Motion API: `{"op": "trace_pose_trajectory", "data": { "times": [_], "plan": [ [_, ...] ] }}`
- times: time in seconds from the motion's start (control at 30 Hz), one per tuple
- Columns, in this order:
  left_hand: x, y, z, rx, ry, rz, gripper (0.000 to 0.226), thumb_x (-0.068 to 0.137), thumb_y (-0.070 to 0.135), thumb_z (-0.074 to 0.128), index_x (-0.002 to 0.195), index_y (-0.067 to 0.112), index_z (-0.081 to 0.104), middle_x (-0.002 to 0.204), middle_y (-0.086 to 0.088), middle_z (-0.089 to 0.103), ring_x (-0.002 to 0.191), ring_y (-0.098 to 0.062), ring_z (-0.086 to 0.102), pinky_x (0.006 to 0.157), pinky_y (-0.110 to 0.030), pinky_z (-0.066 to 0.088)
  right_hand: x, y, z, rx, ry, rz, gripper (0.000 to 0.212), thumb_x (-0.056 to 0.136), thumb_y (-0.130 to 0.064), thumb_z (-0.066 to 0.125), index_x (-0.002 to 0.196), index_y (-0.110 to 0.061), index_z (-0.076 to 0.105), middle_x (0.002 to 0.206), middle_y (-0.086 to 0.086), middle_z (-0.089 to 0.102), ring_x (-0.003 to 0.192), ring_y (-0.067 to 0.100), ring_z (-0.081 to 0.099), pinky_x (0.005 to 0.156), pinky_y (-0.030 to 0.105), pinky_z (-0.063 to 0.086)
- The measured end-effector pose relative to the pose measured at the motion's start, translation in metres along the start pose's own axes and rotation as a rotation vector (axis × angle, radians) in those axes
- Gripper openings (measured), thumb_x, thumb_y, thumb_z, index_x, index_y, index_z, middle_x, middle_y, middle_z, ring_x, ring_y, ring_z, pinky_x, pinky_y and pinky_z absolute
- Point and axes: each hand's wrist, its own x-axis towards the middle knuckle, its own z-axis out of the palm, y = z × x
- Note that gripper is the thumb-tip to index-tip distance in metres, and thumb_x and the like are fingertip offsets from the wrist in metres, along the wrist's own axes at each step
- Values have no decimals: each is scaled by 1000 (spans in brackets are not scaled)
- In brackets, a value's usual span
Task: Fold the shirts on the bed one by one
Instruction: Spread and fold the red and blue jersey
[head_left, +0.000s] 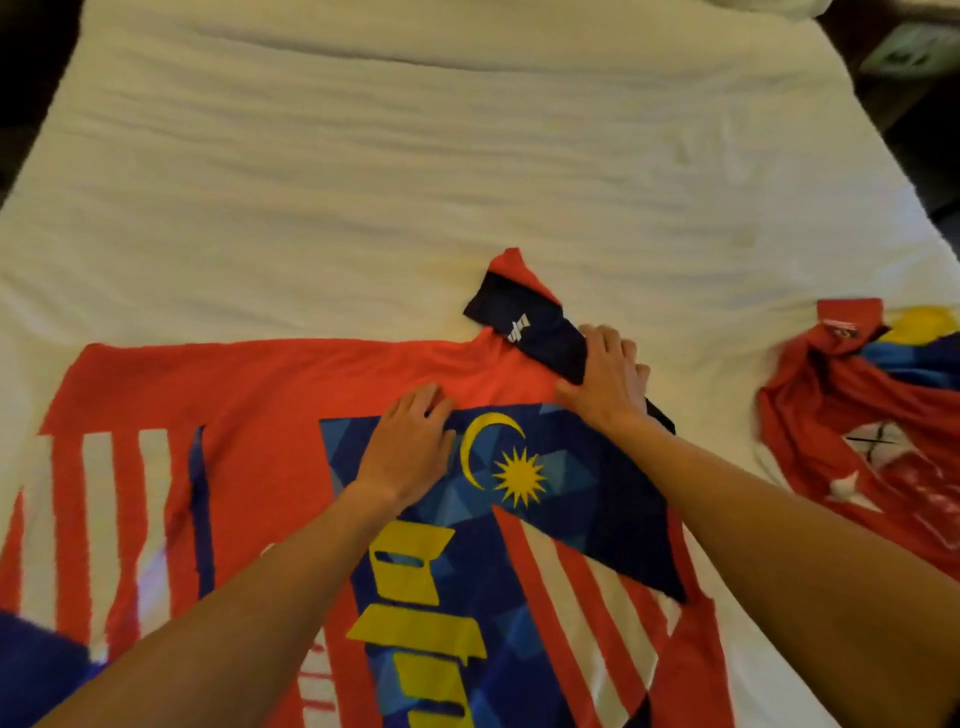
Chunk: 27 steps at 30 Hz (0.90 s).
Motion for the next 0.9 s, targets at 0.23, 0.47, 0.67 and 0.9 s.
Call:
{"op": "trace_pose_trajectory", "data": {
  "times": [0.23, 0.47, 0.67, 0.9],
  "plan": [
    [28, 10, 46, 112, 35, -10, 61, 103, 53, 21, 159, 30, 14, 167, -1, 5, 154, -25, -1, 122, -54, 5, 73, 36, -5, 317, 216, 274, 24, 96, -23, 51, 114, -19, 67, 117, 14, 65, 106, 38, 60, 85, 42, 51],
    [28, 7, 62, 165, 120, 11, 61, 101, 49, 24, 158, 26, 22, 166, -5, 12, 154, -28, 7, 121, -57, 12, 14, 26, 34, 230, 235, -691, 18, 90, -11, 55, 106, -10, 64, 108, 10, 61, 96, 32, 57, 82, 46, 48],
    [29, 5, 68, 200, 169, 15, 62, 102, 49, 24, 159, 26, 16, 167, -4, 9, 154, -28, 6, 121, -58, 11, 80, 40, 30, -146, -13, -427, 55, 104, -42, 37, 154, -22, 28, 162, 9, 22, 150, 30, 16, 118, 54, 11],
    [28, 4, 71, 201, 188, 23, 63, 102, 49, 24, 159, 26, 15, 167, -3, 7, 154, -28, 5, 121, -58, 12, 71, -7, 14, 86, 223, -214, 67, 102, -37, 39, 158, -14, 12, 166, 11, -2, 153, 30, -4, 120, 61, 7]
  ]
}}
